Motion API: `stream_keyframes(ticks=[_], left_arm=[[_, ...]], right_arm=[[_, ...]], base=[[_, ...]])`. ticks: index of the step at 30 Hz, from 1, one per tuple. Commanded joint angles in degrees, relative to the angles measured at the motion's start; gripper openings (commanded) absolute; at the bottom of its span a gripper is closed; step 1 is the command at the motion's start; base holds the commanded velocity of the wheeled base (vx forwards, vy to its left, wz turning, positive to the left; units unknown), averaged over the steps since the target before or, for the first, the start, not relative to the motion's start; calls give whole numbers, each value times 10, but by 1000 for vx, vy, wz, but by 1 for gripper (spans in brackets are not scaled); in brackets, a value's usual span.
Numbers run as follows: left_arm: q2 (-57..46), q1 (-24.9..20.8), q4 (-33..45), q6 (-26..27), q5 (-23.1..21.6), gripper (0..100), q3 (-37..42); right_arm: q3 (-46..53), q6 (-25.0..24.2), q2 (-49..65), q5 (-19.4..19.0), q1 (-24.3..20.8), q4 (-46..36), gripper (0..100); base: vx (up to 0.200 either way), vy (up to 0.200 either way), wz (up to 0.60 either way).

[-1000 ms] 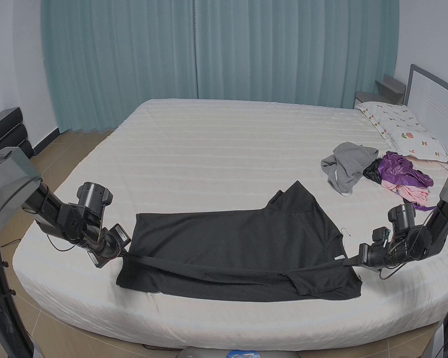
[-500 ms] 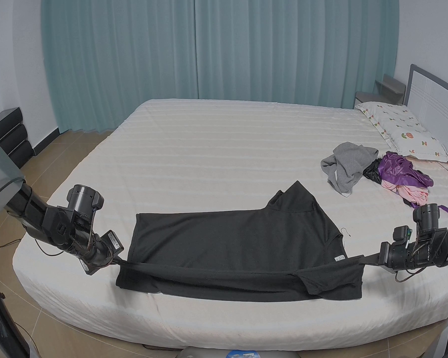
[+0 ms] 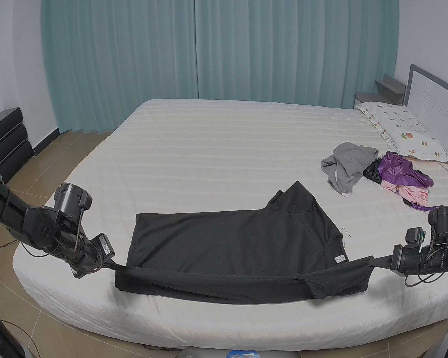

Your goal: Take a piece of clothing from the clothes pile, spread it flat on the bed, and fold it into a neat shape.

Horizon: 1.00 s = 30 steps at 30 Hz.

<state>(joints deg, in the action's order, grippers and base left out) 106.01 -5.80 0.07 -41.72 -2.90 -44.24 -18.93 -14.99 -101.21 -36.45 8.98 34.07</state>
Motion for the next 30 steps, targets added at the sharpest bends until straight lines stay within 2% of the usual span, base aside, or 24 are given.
stream_keyframes(ticks=[1, 6, 30], left_arm=[[-43, 0, 18, 14, 1, 0, 18], [-57, -2, 56, 33, 0, 0, 28], [-81, -35, 58, 46, 4, 0, 97]], right_arm=[[18, 2, 31, -1, 1, 0, 0], [35, 3, 44, 0, 3, 0, 0], [127, 17, 89, 6, 8, 0, 0]], base=[[0, 0, 0], [0, 0, 0], [0, 0, 0]])
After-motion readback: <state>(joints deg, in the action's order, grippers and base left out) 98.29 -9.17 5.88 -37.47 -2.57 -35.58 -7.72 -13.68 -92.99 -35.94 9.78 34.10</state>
